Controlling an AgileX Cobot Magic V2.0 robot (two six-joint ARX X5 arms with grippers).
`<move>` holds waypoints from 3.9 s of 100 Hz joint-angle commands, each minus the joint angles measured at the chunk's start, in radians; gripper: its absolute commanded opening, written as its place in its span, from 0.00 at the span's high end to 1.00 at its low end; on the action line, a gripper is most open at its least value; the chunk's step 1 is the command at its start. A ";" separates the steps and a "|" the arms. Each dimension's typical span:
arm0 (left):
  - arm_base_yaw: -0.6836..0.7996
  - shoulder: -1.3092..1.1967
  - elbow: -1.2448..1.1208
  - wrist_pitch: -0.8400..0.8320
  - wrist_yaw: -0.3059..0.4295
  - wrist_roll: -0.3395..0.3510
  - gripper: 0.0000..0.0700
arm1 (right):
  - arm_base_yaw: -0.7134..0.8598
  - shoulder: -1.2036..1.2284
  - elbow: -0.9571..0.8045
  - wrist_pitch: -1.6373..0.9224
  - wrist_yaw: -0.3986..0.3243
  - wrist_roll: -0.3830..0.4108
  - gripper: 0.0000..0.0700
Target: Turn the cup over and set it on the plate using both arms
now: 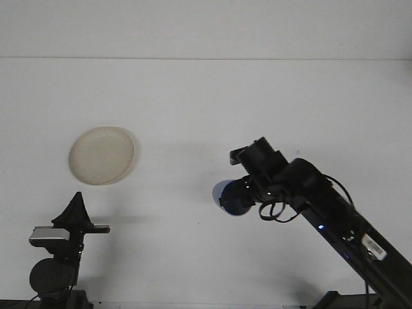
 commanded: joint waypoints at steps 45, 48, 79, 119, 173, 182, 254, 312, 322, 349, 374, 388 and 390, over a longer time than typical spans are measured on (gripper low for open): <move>0.000 -0.001 -0.020 0.015 0.001 0.002 0.98 | 0.080 0.294 0.052 -0.093 -0.034 -0.113 1.00; 0.000 -0.001 -0.020 0.015 0.001 0.002 0.98 | 0.080 0.302 0.052 -0.093 -0.034 -0.116 1.00; 0.000 -0.001 -0.020 0.015 0.001 0.002 0.98 | 0.077 0.348 0.052 -0.083 -0.030 -0.157 1.00; 0.000 -0.001 -0.020 0.014 0.001 0.002 0.98 | 0.077 0.391 0.051 -0.071 -0.043 -0.172 0.99; 0.000 -0.001 -0.020 0.015 0.001 0.002 0.98 | 0.076 0.390 0.052 -0.051 -0.061 -0.167 0.69; 0.000 -0.001 -0.020 0.014 0.001 0.002 0.98 | 0.075 0.389 0.058 -0.058 -0.060 -0.168 0.62; 0.000 -0.001 -0.020 0.014 0.001 0.002 0.98 | -0.111 0.148 0.154 -0.098 -0.100 -0.293 0.39; 0.000 -0.001 -0.020 0.014 0.001 0.002 0.98 | -0.652 -0.159 0.017 0.020 -0.094 -0.402 0.39; 0.000 -0.001 -0.020 0.014 0.001 0.002 0.98 | -0.684 -0.256 -0.092 0.092 -0.094 -0.388 0.39; 0.000 -0.001 -0.020 0.014 0.001 0.002 0.98 | -0.689 -0.574 -0.427 0.336 -0.093 -0.342 0.39; 0.000 -0.001 -0.020 0.014 0.001 0.002 0.98 | -0.689 -0.864 -0.700 0.569 -0.097 -0.327 0.39; 0.000 -0.001 -0.020 0.015 0.001 0.002 0.98 | -0.689 -0.997 -0.826 0.724 -0.132 -0.327 0.39; 0.000 -0.001 -0.020 0.014 0.001 0.002 0.98 | -0.689 -1.017 -0.844 0.749 -0.131 -0.327 0.39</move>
